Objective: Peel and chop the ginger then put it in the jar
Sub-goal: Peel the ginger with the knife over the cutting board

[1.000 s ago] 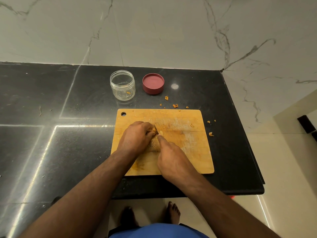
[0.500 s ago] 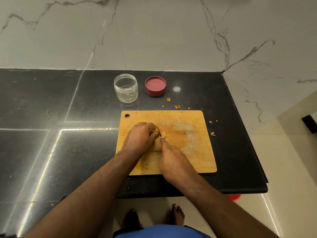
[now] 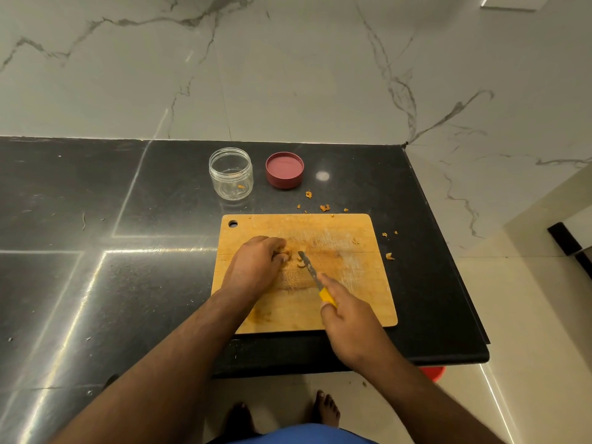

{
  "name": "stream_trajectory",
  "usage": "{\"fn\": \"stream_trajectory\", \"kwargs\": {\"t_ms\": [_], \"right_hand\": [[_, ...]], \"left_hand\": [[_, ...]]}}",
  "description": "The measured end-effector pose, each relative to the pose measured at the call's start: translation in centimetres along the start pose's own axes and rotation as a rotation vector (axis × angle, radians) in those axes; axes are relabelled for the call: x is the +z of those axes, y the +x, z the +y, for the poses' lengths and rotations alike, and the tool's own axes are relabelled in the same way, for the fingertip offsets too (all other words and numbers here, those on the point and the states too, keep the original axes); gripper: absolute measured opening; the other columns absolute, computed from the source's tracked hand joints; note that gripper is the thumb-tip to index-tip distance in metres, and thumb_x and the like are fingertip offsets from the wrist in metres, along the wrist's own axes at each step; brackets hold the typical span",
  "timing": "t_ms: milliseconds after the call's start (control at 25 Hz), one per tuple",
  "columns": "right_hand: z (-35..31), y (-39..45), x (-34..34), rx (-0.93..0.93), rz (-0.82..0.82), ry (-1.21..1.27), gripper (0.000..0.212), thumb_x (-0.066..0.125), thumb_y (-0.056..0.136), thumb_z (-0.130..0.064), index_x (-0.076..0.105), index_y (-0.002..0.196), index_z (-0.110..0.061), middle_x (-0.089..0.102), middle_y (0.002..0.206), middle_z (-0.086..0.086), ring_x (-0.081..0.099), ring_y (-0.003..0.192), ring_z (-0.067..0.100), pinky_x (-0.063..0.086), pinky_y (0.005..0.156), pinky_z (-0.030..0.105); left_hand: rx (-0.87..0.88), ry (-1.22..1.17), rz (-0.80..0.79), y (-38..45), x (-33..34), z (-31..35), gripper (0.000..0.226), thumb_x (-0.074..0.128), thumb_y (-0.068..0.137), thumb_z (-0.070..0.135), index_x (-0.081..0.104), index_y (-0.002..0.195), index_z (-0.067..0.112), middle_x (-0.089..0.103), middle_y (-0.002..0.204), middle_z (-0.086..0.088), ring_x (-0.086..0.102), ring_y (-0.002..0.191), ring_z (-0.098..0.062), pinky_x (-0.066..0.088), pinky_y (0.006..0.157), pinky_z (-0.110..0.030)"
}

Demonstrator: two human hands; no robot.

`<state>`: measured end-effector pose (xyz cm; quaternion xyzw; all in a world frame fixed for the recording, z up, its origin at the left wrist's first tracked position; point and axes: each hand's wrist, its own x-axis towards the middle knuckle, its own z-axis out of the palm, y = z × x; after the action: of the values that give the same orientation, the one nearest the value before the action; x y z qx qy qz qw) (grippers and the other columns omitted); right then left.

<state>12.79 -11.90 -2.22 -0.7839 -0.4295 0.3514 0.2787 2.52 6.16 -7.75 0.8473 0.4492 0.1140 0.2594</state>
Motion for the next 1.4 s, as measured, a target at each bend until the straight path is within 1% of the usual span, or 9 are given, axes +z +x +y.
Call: {"fn": "stream_trajectory", "kwargs": {"t_ms": [320,440,640,760,880,1000,1120,1240,1400], "right_hand": [[0.4,1.5,-1.1,0.171,-0.053,0.285,0.05,0.043,0.099,-0.013,0.047,0.141,-0.039,0.064,0.083,0.0,0.044,0.048,0.003,0.037,0.047,0.024],[0.5,2.4,-2.1,0.226,-0.055,0.369,0.05,0.044,0.096,-0.01,0.053,0.135,-0.038,0.062,0.077,0.003,0.039,0.047,0.005,0.032,0.044,0.025],[0.7,2.5,-2.6,0.145,0.041,0.226,0.05,0.044,0.098,-0.014,0.05,0.137,-0.043,0.066,0.084,0.005,0.042,0.046,0.002,0.038,0.048,0.026],[0.3,2.2,-1.8,0.041,0.028,0.113,0.048,0.043,0.1,-0.018,0.044,0.141,-0.044,0.065,0.085,-0.003,0.05,0.056,0.003,0.043,0.054,0.026],[0.1,2.6,-0.4,-0.02,-0.022,-0.08,0.05,0.041,0.101,-0.022,0.035,0.148,-0.038,0.066,0.109,-0.003,0.057,0.077,0.008,0.044,0.063,0.024],[1.2,3.1,-0.5,-0.013,0.046,-0.244,0.052,0.039,0.102,-0.023,0.028,0.152,-0.031,0.057,0.133,0.0,0.057,0.106,0.013,0.048,0.089,0.029],[2.3,2.1,-0.3,-0.063,-0.015,-0.247,0.054,0.039,0.103,-0.023,0.025,0.154,-0.033,0.051,0.14,-0.001,0.052,0.116,0.011,0.046,0.099,0.03],[2.6,0.5,0.5,-0.2,-0.107,-0.159,0.054,0.04,0.102,-0.021,0.029,0.154,-0.032,0.044,0.149,-0.006,0.043,0.129,0.002,0.036,0.108,0.02],[3.4,2.3,-0.4,-0.148,0.034,-0.163,0.054,0.041,0.102,-0.021,0.031,0.153,-0.032,0.047,0.147,-0.005,0.045,0.129,0.009,0.039,0.108,0.025]], "left_hand": [[-0.028,-0.047,0.005,-0.2,-0.1,0.0,0.033,0.063,0.096,0.031,0.061,0.128,0.025,0.064,0.124,0.003,0.059,0.107,-0.015,0.05,0.086,-0.028],[-0.018,-0.055,0.011,-0.4,-0.1,0.0,0.032,0.063,0.096,0.03,0.061,0.129,0.026,0.063,0.125,0.003,0.059,0.107,-0.015,0.05,0.087,-0.028],[-0.022,-0.06,0.004,-0.4,-0.2,-0.1,0.034,0.062,0.097,0.028,0.059,0.131,0.026,0.062,0.127,0.002,0.059,0.108,-0.016,0.049,0.088,-0.027],[-0.031,-0.082,0.018,-0.4,0.0,-0.1,0.033,0.064,0.095,0.029,0.062,0.128,0.025,0.064,0.124,0.003,0.059,0.105,-0.014,0.05,0.086,-0.026],[-0.091,-0.197,0.091,-0.5,0.1,-0.3,0.031,0.07,0.092,0.031,0.066,0.122,0.024,0.067,0.114,0.005,0.059,0.097,-0.008,0.051,0.083,-0.023],[-0.152,-0.285,0.094,-0.2,0.0,-0.3,0.029,0.073,0.09,0.032,0.068,0.118,0.025,0.068,0.107,0.009,0.061,0.094,-0.006,0.051,0.079,-0.02],[-0.187,-0.344,0.105,-0.2,-0.5,-0.2,0.027,0.073,0.089,0.033,0.068,0.115,0.027,0.065,0.1,0.014,0.061,0.092,-0.003,0.045,0.069,-0.014],[-0.212,-0.394,0.13,0.0,-1.3,-0.4,0.022,0.073,0.089,0.033,0.068,0.11,0.03,0.065,0.096,0.017,0.06,0.087,0.0,0.046,0.066,-0.015],[-0.236,-0.403,0.134,0.3,-2.3,-1.0,0.021,0.073,0.089,0.035,0.068,0.109,0.03,0.064,0.096,0.016,0.061,0.091,-0.004,0.054,0.076,-0.026]]}}
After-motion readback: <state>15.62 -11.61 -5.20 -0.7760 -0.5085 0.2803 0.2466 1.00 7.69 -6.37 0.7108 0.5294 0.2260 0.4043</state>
